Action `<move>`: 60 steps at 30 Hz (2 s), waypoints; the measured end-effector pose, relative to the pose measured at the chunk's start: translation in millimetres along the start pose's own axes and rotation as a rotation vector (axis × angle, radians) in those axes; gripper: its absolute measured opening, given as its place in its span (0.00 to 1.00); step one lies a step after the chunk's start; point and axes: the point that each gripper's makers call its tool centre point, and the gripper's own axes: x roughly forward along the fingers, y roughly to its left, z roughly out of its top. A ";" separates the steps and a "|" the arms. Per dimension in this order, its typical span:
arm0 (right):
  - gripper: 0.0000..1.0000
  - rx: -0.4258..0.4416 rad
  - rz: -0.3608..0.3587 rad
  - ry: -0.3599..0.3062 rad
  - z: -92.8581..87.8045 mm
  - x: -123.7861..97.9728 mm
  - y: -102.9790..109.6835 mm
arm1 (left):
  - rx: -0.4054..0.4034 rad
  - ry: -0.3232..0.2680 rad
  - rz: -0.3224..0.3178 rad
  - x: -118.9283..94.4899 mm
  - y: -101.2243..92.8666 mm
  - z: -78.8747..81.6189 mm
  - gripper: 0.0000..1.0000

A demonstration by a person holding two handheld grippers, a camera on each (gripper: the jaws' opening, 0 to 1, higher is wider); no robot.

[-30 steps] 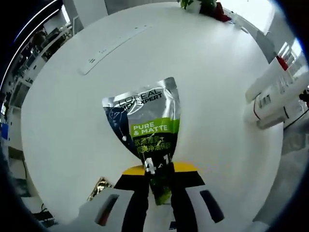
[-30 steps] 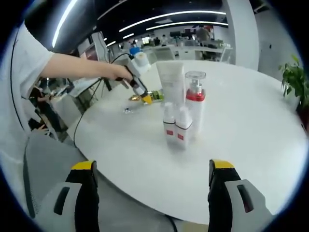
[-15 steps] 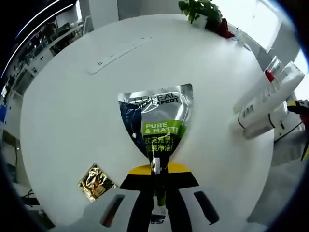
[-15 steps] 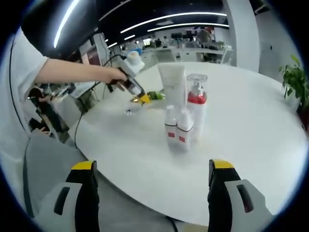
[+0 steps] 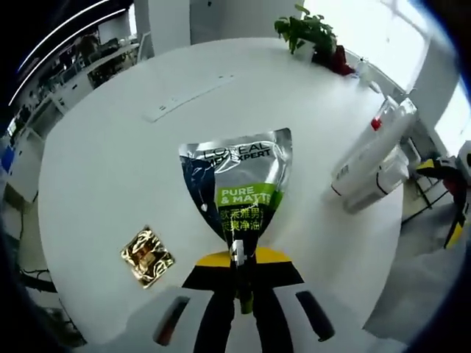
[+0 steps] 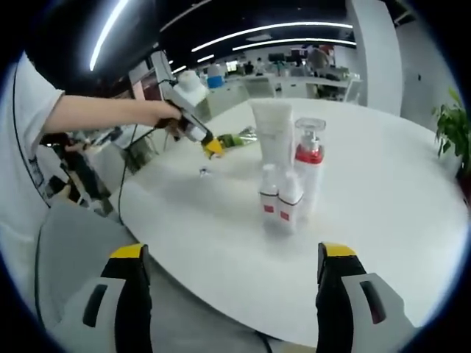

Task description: Arrange the skincare products in the storage area until every visible bottle or jar stands upright without overlapping.

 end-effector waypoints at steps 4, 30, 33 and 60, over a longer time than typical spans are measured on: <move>0.93 -0.014 0.013 0.002 -0.6 0.4 2.8 | -0.037 -0.036 0.005 -11.3 -6.6 -2.3 0.06; 0.92 -0.060 0.118 -0.082 38.6 7.1 33.9 | -0.094 -0.215 0.011 -85.5 -64.5 -23.4 0.06; 0.92 -0.059 0.141 -0.096 46.0 9.6 39.4 | -0.089 -0.234 0.006 -90.8 -68.1 -22.4 0.06; 0.82 0.188 0.390 -0.249 113.5 35.4 96.9 | -0.087 -0.423 -0.041 -167.6 -145.1 -31.1 0.07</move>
